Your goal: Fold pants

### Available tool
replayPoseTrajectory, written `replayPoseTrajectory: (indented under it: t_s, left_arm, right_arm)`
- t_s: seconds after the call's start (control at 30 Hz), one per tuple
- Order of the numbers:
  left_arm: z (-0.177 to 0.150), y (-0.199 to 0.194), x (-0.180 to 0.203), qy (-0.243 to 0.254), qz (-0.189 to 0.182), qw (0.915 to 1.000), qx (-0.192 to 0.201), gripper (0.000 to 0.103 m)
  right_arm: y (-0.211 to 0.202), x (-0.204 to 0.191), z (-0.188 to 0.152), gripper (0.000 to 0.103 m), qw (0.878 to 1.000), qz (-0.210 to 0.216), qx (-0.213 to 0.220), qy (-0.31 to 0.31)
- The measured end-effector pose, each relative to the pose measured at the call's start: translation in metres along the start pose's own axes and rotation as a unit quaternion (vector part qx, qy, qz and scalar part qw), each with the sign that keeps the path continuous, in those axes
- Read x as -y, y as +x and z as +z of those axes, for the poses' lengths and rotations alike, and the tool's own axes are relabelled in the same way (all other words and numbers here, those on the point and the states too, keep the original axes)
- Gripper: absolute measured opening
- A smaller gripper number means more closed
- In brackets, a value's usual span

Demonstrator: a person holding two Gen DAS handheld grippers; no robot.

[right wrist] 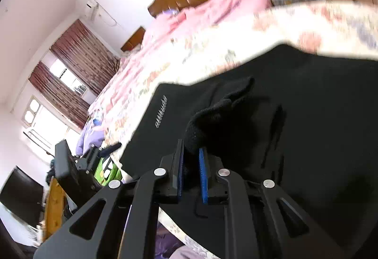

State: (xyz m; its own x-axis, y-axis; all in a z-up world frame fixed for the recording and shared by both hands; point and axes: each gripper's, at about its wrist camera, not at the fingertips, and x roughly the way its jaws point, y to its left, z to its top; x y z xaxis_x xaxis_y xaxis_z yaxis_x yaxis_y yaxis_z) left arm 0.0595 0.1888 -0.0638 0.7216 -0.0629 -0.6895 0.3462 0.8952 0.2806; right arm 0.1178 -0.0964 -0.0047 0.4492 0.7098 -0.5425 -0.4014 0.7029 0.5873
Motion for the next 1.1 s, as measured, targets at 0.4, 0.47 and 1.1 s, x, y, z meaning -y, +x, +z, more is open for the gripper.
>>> replayPoseTrajectory:
  t_s: [0.4,0.47,1.1]
  left_arm:
    - [0.008,-0.03,-0.026,-0.043,0.001,0.9984,0.038,0.011]
    - [0.005,-0.028,-0.017,-0.028,-0.002,0.9993,0.024,0.012]
    - [-0.019,-0.027,-0.043,-0.12,-0.039,0.9918,0.02,0.101]
  right_arm:
    - [-0.027,-0.007,-0.014,0.013,1.0,0.018,0.0,0.0]
    - [-0.02,0.011,-0.031,0.013,1.0,-0.004,-0.024,0.017]
    - [0.004,0.051,-0.025,0.099,0.992,-0.033,-0.117,0.042]
